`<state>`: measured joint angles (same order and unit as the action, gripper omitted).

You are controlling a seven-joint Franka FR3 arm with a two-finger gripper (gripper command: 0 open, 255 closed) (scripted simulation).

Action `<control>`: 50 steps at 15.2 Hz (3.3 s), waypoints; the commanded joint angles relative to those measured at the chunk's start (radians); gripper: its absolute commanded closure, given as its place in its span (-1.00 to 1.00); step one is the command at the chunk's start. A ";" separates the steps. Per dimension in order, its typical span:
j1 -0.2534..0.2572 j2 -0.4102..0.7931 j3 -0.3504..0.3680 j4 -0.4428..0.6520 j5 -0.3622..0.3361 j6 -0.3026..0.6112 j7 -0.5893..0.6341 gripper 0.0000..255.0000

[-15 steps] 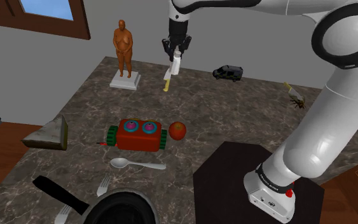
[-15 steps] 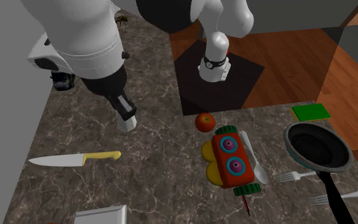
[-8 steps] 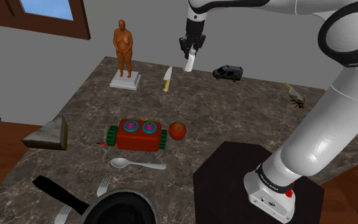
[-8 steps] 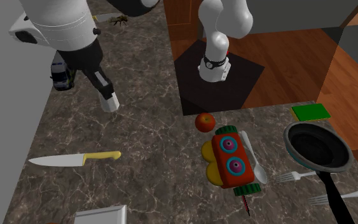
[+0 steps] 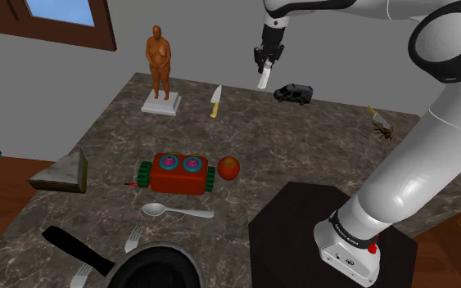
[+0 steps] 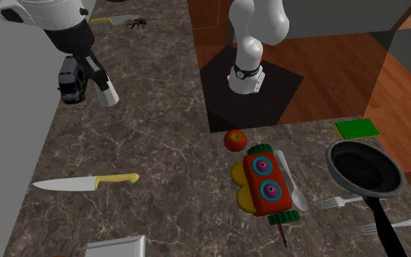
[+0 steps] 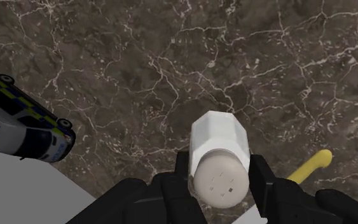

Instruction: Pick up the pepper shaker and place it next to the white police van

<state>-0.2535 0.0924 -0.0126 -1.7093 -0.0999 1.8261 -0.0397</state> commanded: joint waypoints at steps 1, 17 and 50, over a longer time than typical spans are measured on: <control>-0.025 0.004 -0.020 0.010 0.004 -0.002 -0.048 1.00; -0.232 0.184 -0.157 0.231 0.064 -0.015 -0.400 1.00; -0.235 0.274 -0.151 -0.067 0.072 0.372 -0.383 1.00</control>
<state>-0.4872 0.3644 -0.1638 -1.7757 -0.0289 2.1942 -0.4217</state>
